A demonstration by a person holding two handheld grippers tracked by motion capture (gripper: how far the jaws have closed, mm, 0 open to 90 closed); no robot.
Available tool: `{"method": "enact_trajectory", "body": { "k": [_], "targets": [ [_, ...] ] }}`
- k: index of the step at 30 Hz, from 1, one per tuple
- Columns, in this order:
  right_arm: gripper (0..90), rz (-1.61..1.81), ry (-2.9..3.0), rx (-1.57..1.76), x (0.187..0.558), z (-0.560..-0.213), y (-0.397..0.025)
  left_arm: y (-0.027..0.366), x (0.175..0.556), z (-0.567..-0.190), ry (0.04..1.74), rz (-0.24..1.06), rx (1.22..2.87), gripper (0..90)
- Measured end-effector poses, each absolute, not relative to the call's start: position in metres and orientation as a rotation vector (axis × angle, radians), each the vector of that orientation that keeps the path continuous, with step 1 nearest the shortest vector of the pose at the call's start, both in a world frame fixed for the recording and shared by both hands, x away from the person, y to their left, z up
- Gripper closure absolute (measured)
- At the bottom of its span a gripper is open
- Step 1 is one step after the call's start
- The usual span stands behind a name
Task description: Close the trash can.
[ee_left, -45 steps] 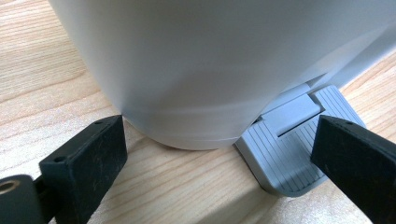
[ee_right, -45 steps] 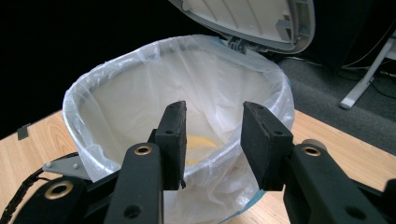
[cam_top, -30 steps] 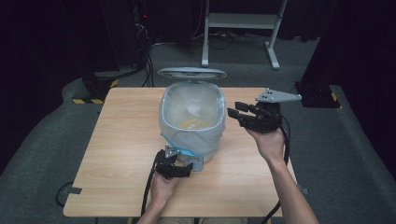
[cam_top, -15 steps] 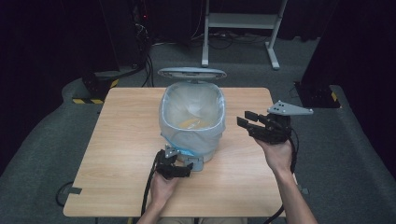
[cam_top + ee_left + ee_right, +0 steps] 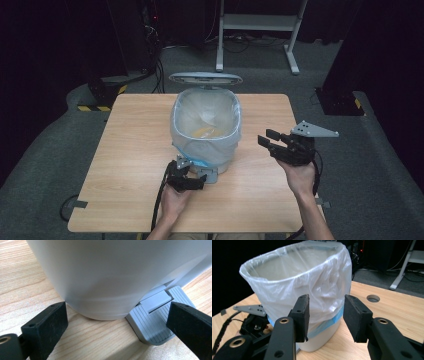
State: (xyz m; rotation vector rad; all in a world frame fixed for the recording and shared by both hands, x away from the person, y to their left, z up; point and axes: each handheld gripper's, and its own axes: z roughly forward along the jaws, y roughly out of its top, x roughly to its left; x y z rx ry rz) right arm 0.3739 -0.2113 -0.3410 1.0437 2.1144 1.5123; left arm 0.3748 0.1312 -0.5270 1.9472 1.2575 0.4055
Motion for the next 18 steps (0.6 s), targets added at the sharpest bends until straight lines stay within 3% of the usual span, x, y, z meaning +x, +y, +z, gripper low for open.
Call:
{"method": "enact_trajectory", "body": {
  "k": [18],
  "targets": [
    [56.0,1.516,2.080,1.099,0.358,-0.370,-0.224,0.131,0.375,-0.527,1.258,0.407,1.949,3.9]
  ]
}}
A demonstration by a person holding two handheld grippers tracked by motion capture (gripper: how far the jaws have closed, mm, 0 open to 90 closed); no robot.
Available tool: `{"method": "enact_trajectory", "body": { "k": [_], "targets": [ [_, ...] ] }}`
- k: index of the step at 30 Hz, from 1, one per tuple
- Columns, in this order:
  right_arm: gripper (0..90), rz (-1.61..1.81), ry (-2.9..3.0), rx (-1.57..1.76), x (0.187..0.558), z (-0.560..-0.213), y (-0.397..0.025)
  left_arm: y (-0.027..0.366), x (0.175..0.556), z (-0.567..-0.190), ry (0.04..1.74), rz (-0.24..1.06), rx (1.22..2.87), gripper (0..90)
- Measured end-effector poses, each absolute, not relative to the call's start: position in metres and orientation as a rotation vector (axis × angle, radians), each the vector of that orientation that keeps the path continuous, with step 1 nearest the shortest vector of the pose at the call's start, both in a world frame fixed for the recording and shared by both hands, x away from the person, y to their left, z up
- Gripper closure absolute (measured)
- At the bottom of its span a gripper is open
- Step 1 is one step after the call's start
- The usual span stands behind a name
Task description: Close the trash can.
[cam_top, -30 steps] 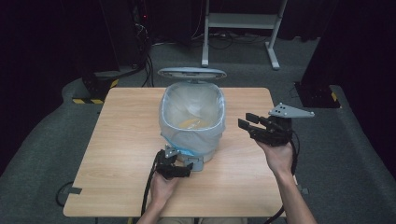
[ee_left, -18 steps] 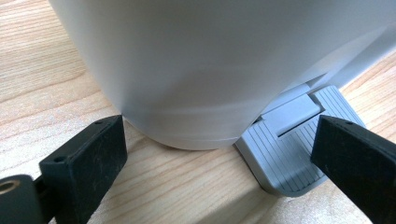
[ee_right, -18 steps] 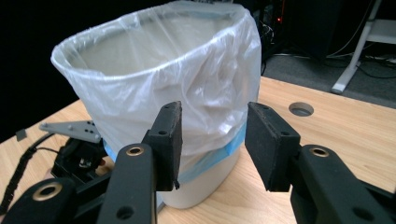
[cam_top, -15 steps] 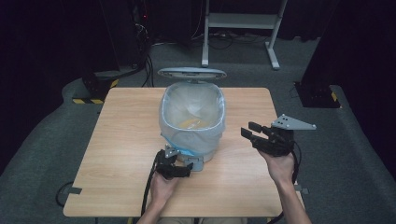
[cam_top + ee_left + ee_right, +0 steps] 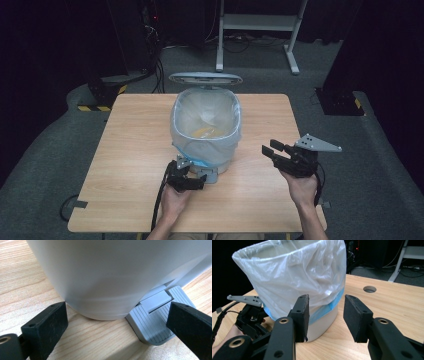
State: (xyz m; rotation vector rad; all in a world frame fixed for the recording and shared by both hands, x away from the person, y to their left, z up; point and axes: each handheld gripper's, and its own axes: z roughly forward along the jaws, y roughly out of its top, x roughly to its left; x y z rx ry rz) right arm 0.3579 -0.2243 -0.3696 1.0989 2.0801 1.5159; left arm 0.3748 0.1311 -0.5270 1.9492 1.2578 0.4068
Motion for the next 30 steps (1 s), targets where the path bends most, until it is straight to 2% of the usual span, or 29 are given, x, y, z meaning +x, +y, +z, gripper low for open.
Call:
{"method": "enact_trajectory", "body": {
  "k": [30],
  "targets": [
    [54.1,1.445,2.113,1.225,0.345,-0.455,-0.216,0.131,0.375,-0.527,1.259,0.405,1.948,3.9]
  ]
}}
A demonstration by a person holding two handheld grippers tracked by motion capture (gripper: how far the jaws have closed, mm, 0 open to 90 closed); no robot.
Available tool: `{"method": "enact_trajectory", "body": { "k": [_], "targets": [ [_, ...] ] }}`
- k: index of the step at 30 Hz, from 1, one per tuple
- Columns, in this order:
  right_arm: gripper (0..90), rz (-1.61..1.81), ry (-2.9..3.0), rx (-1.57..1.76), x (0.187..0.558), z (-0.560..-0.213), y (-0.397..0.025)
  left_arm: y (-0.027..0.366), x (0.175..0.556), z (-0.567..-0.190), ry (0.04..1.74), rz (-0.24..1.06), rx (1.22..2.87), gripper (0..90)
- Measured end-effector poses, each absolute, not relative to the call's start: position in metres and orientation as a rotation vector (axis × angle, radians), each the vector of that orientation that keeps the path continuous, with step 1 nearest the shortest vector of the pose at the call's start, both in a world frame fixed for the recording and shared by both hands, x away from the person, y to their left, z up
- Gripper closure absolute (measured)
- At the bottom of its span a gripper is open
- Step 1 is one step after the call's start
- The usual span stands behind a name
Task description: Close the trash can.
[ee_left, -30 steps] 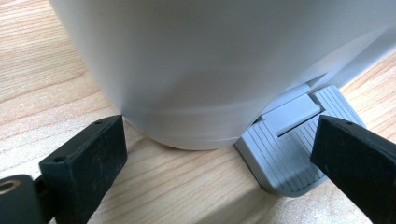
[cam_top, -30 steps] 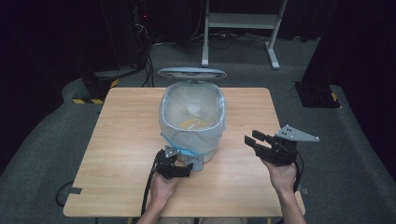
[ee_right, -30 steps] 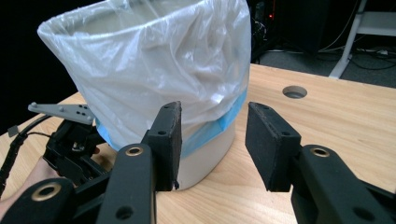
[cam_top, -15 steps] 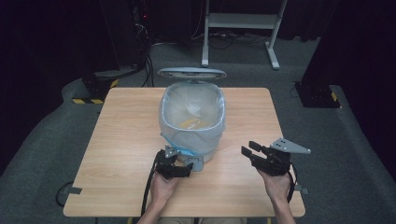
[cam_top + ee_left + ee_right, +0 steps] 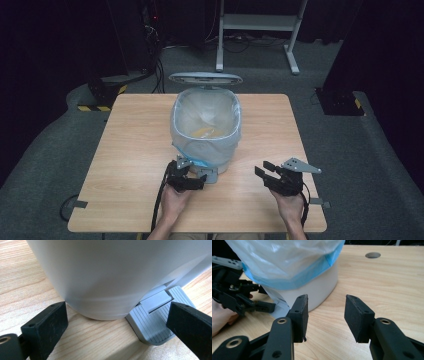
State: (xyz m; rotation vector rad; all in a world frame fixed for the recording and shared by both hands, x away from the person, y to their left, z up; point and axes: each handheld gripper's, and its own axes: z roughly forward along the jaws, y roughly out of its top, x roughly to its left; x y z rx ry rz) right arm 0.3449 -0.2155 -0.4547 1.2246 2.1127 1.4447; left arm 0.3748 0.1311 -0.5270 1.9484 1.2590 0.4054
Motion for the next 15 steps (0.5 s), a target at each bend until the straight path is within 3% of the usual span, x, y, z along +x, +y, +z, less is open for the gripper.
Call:
{"method": "enact_trajectory", "body": {
  "k": [15],
  "targets": [
    [46.7,1.172,2.178,1.326,0.355,-0.514,-0.203,0.131,0.374,-0.527,1.259,0.419,1.944,4.2]
  ]
}}
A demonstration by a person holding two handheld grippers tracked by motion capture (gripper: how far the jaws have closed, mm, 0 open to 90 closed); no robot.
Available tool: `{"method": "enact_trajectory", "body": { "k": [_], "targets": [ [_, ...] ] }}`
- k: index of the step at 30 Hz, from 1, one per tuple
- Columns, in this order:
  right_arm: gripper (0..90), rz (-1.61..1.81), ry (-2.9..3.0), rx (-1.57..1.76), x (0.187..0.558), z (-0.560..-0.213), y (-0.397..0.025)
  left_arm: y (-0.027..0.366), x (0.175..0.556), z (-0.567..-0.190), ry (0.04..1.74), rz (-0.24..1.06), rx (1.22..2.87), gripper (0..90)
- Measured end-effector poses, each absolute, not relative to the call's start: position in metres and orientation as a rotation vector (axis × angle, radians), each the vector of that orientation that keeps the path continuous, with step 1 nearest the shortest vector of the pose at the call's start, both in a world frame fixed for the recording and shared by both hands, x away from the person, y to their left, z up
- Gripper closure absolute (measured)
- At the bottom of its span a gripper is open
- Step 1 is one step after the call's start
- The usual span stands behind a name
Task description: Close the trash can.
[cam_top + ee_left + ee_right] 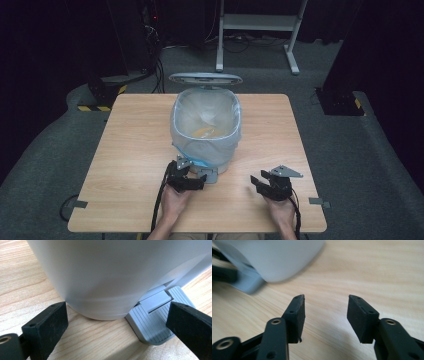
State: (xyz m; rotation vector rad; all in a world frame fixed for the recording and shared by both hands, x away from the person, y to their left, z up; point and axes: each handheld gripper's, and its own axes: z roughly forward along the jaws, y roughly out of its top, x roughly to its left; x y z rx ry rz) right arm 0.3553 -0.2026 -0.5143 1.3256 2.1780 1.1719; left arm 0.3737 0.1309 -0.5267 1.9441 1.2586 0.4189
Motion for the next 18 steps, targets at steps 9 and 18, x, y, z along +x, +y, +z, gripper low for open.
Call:
{"method": "enact_trajectory", "body": {
  "k": [9,18],
  "targets": [
    [41.5,1.032,2.204,1.338,0.361,-0.523,-0.195,0.132,0.374,-0.527,1.267,0.394,1.925,4.2],
    [36.8,0.948,2.211,1.284,0.365,-0.524,-0.186,0.132,0.372,-0.526,1.285,0.385,1.891,5.5]
  ]
}}
